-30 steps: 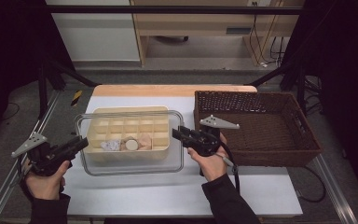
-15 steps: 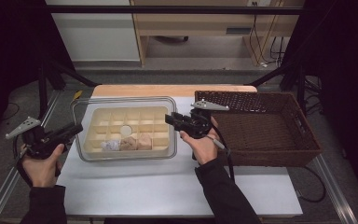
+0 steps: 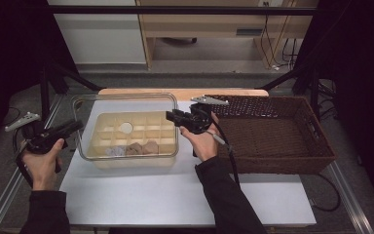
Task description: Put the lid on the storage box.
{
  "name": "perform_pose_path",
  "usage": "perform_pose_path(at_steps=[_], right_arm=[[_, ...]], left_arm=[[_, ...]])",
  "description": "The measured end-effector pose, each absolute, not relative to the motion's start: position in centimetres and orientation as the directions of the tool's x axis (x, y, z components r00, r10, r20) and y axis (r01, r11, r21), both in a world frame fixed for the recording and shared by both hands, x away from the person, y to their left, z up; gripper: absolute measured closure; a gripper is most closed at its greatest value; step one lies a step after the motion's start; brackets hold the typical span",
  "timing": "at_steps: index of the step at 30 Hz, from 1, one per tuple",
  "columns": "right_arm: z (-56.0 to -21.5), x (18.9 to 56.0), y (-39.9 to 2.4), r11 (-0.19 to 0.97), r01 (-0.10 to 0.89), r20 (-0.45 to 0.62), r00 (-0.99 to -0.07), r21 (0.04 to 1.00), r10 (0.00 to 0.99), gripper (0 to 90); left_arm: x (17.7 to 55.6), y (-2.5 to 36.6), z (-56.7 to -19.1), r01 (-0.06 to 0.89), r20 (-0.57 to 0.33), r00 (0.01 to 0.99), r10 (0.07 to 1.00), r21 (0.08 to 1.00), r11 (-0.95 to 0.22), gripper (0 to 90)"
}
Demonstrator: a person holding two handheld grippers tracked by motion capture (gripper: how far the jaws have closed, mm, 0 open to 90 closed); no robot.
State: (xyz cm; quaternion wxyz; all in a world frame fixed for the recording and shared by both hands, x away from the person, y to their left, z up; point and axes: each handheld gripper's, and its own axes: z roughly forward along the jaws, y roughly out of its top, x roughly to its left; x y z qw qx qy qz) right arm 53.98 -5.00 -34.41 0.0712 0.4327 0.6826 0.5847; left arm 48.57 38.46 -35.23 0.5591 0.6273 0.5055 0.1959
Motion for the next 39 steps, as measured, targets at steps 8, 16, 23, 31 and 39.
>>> perform_pose_path(at_steps=[8, 16, 23, 31, 39], right_arm=[[-35.1, 54.9, -4.8, -0.066, 0.535, 0.431, -0.593, 0.842, 0.68, 65.9], [-36.1, 55.8, -4.3, -0.068, 0.535, 0.426, -0.581, 0.842, 0.693, 62.6], [-36.9, 56.2, -3.7, -0.043, 0.504, 0.373, -0.577, 0.863, 0.727, 56.4], [-38.0, 57.0, -3.0, -0.04, 0.491, 0.349, -0.558, 0.87, 0.753, 50.1], [-39.3, 57.9, -2.5, -0.038, 0.498, 0.343, -0.539, 0.867, 0.769, 45.4]], left_arm=[[49.5, 38.5, -36.0, 0.435, -0.329, 0.402, 0.854, 0.89, 0.138, 67.0], [50.4, 38.4, -36.7, 0.447, -0.323, 0.384, 0.865, 0.885, 0.132, 65.5], [51.2, 37.8, -37.2, 0.442, -0.285, 0.379, 0.881, 0.892, 0.099, 60.8], [52.0, 37.2, -38.0, 0.443, -0.236, 0.367, 0.9, 0.895, 0.053, 54.3], [53.0, 36.9, -38.8, 0.466, -0.233, 0.361, 0.903, 0.884, 0.042, 50.3]])
